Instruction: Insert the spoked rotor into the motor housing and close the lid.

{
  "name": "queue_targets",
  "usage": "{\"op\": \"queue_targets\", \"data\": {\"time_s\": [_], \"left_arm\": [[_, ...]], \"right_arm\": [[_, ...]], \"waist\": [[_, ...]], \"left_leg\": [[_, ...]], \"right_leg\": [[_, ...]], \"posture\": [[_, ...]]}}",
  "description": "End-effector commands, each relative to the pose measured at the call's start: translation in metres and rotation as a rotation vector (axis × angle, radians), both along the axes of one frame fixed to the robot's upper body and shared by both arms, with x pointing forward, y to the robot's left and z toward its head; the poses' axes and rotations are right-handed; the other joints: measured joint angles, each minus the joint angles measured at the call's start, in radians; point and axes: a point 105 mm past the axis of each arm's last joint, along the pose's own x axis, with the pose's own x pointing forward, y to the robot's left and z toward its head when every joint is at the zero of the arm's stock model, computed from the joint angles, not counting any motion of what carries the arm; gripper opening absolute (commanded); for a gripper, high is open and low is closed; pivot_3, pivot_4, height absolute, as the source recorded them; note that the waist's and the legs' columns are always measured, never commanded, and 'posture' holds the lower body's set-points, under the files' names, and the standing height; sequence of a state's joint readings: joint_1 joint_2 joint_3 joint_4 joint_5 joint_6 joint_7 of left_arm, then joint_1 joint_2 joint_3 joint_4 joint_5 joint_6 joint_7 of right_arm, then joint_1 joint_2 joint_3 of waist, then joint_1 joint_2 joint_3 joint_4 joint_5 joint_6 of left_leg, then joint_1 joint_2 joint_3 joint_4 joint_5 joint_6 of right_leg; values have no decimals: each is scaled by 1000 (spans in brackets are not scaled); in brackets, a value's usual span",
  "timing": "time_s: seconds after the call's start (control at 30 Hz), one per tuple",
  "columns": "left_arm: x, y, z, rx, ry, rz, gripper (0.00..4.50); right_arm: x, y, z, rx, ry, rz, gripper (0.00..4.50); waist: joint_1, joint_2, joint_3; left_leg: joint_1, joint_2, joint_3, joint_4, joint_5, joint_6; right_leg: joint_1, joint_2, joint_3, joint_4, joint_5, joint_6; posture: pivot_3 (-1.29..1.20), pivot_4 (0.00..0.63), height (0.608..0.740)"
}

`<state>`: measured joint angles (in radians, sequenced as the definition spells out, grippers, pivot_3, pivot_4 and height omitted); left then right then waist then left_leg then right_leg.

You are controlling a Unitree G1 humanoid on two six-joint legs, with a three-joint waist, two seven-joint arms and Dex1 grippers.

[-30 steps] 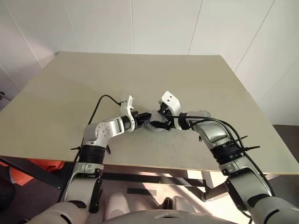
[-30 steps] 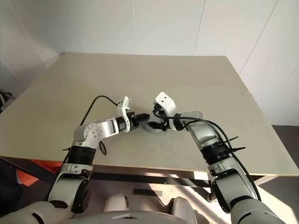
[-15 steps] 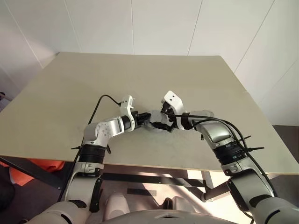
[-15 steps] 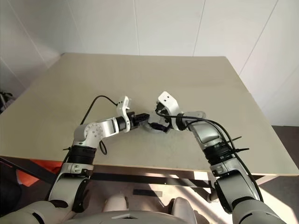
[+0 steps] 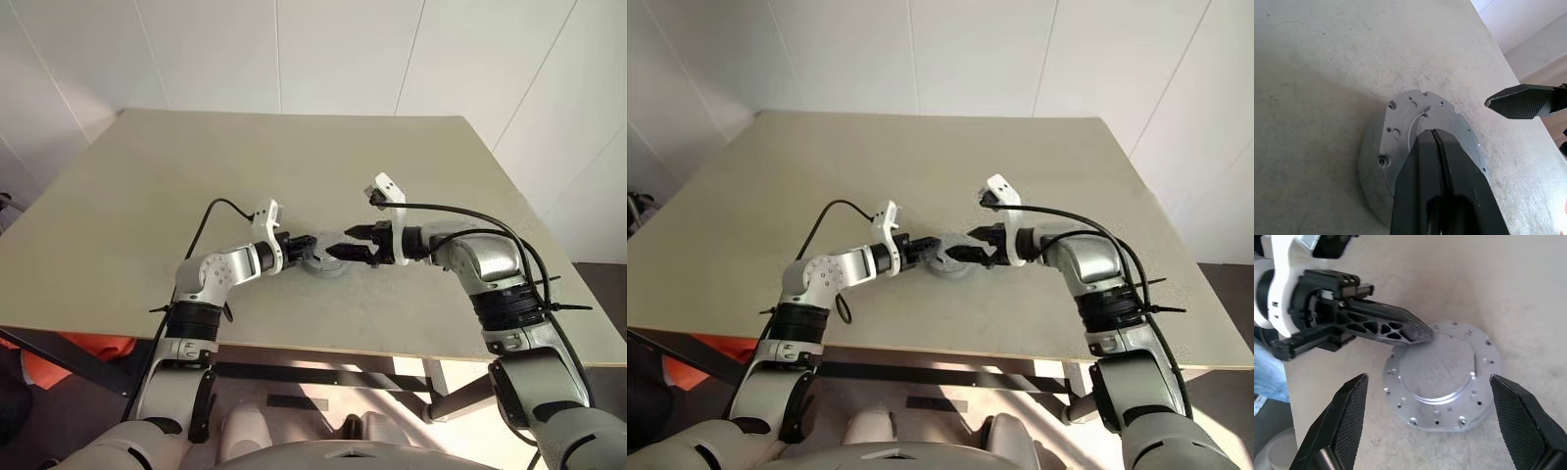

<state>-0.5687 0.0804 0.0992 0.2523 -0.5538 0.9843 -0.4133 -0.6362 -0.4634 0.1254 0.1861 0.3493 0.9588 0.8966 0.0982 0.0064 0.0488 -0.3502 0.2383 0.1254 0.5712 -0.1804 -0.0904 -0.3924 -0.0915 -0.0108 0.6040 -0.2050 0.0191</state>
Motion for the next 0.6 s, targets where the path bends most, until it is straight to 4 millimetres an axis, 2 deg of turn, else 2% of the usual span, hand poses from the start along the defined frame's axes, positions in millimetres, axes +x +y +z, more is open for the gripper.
{"op": "queue_targets", "data": {"time_s": [0.03, 0.17, 0.23, 0.43, 0.6], "left_arm": [[-4, 4, -19, 50, 63, 11, 0], [-4, 6, -20, 52, 60, 17, 0], [-4, 6, -20, 53, 60, 22, 0], [-5, 9, -22, 53, 64, 37, 0], [-5, 12, -23, 54, 65, 45, 0]], "right_arm": [[13, -22, -8, -17, 70, -112, 4472], [7, -35, -17, 17, 186, -135, 4472], [3, -34, -16, 72, 251, -134, 4472], [-9, -10, -7, 181, 346, -81, 4472], [-4, 7, -1, 237, 360, -99, 4472]], "waist": [[-1, 0, 0], [0, 2, 1], [2, 2, 1], [1, 2, 0], [3, 2, 1]], "left_leg": [[0, 0, 0, 0, 0, 0], [-3, 0, 0, 0, 0, 0], [-3, 0, 0, -1, 0, 0], [-4, 0, 0, -3, 1, -1], [-2, 0, 1, -4, 1, -2]], "right_leg": [[0, 0, 0, 0, 0, 0], [-4, 0, 0, 0, 0, 0], [-4, 0, -1, 0, 3, -5], [-4, 0, -1, -2, 2, -6], [-4, 0, -1, -2, 2, -6]], "posture": [[0, 0, 740], [0, 0, 740], [0, 0, 740], [0, 0, 740], [0, 0, 740]]}}
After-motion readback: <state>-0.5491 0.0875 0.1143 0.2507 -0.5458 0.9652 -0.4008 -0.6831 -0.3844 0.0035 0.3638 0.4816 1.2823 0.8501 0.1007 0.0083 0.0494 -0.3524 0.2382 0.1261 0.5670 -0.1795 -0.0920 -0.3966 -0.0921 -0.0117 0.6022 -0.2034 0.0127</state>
